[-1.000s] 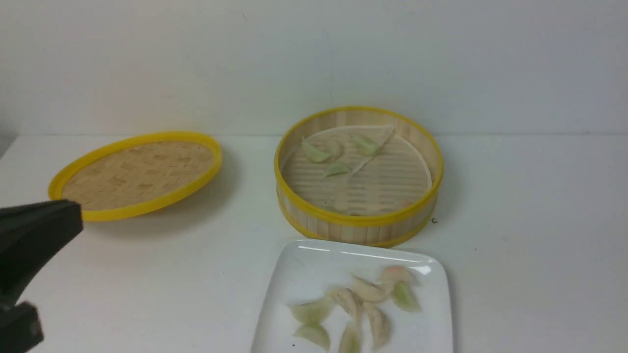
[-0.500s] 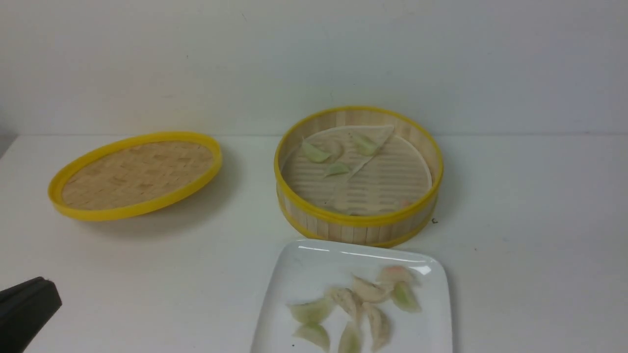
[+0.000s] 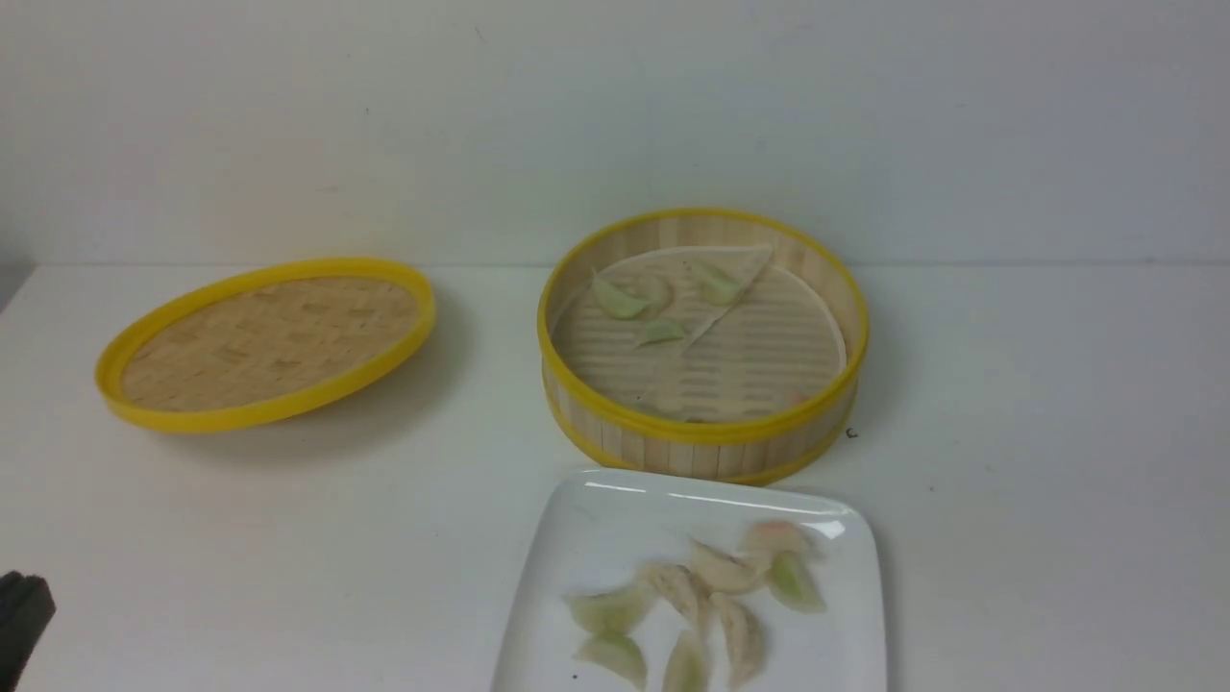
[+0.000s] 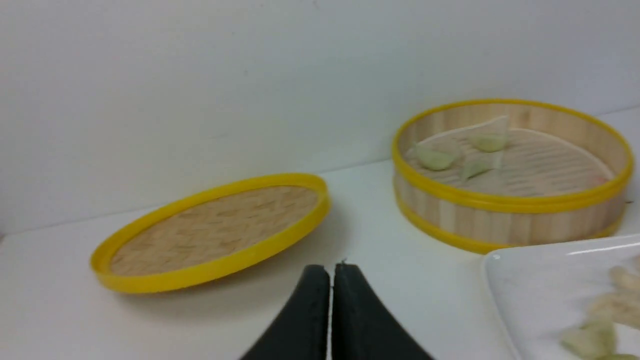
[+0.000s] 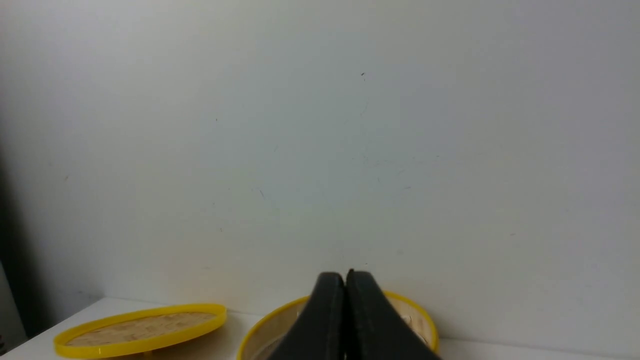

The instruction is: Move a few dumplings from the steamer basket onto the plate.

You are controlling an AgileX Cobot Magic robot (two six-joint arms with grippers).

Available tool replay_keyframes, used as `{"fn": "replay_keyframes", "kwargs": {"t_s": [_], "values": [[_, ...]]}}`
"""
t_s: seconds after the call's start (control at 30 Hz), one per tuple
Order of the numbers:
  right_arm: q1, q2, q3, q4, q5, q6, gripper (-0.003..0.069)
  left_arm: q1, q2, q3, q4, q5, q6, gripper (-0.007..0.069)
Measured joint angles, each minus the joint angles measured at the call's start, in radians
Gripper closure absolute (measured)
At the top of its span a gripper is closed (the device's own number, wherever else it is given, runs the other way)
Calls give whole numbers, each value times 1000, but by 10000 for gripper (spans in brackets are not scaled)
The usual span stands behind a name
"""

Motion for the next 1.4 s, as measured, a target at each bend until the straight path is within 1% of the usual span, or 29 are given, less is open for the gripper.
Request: {"fn": "replay_keyframes", "kwargs": {"t_s": [0.1,0.17,0.2,0.27,0.37,1.2,1.3,1.37,1.4], "values": [[0,0,0,0,0,0,673,50,-40,130,6,-47,0,631],[0,0,0,0,0,0,673,66,-44,189,10,-43,0,631],[0,0,0,0,0,0,673,66,-44,191,10,-40,0,631],[0,0,0,0,1,0,673,67,-45,199,15,13,0,631],[0,0,0,0,1,0,673,67,-45,200,16,30,0,631],[-6,0,0,-5,3,0,673,68,-45,200,16,33,0,631],[-87,0,34,-12,6,0,673,68,-45,200,16,33,0,631],[-160,0,83,-15,5,0,673,68,-45,200,16,33,0,631],[-175,0,96,-15,3,0,673,68,-45,200,16,33,1,631]]}}
